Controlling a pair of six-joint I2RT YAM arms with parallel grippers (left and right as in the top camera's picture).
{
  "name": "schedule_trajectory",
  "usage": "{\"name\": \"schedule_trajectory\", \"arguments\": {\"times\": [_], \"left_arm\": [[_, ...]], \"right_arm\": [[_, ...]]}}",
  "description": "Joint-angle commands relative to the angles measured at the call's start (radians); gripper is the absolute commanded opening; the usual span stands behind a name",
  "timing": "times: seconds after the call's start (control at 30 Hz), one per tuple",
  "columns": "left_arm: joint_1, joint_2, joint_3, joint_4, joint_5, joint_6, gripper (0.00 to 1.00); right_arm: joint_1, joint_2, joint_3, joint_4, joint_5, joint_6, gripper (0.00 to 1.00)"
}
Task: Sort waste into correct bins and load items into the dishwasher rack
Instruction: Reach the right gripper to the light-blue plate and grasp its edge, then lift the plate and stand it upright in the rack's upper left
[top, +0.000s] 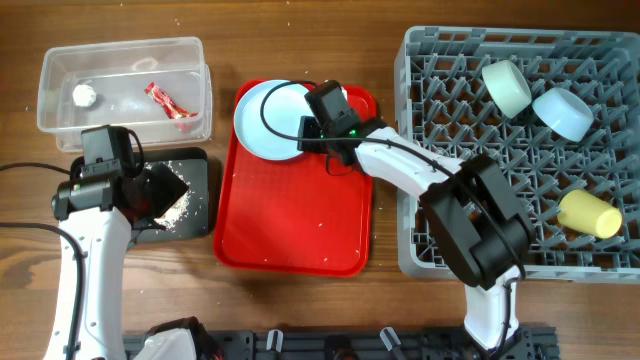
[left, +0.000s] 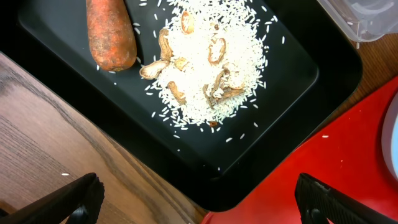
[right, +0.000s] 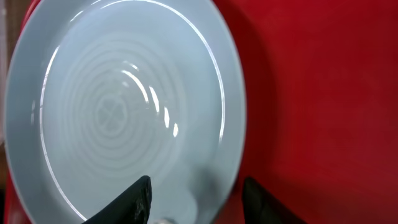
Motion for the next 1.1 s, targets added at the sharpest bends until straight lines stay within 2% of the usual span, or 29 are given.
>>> {"name": "schedule_trajectory", "arguments": {"times": [0.0, 0.03, 0.13, 0.43, 0.57, 0.7, 0.8, 0.93, 1.0, 1.07], "left_arm": [[0.006, -0.005, -0.007, 0.000, -0.015, -0.020, 1.00], [0.006, -0.005, -0.007, 0.000, -0.015, -0.020, 1.00], [0.006, -0.005, -0.007, 0.001, -0.016, -0.020, 1.00], [0.006, -0.005, -0.007, 0.000, -0.016, -0.020, 1.00], [0.006, -0.005, -0.007, 0.000, -0.016, -0.020, 1.00], [0.006, -0.005, -0.007, 0.000, -0.016, -0.020, 1.00], [0.006, -0.005, -0.007, 0.001, -0.015, -0.020, 1.00], [0.006, -0.005, -0.007, 0.001, -0.016, -0.020, 1.00], [0.006, -0.005, -0.007, 0.001, -0.015, -0.020, 1.00], [0.006, -0.005, -0.007, 0.001, -0.016, -0.020, 1.00]], "right_arm": [[0.002, 0.036, 0.000, -0.014, 0.071, 0.091, 0.29], [0.002, 0.037, 0.000, -0.029, 0.077, 0.093, 0.20], [0.000, 0.037, 0.000, -0.097, 0.149, 0.137, 0.04], [-0.069, -0.048, 0.001, -0.276, 0.187, 0.129, 0.04], [-0.119, -0.129, 0.001, -0.313, 0.190, 0.012, 0.04], [-0.166, -0.284, 0.001, -0.307, 0.192, -0.228, 0.04], [-0.196, -0.401, 0.001, -0.303, 0.243, -0.344, 0.04], [-0.237, -0.554, 0.001, -0.287, 0.504, -0.511, 0.04], [-0.255, -0.613, 0.001, -0.253, 0.749, -0.655, 0.04], [-0.264, -0.627, 0.001, -0.219, 0.975, -0.719, 0.04]]}}
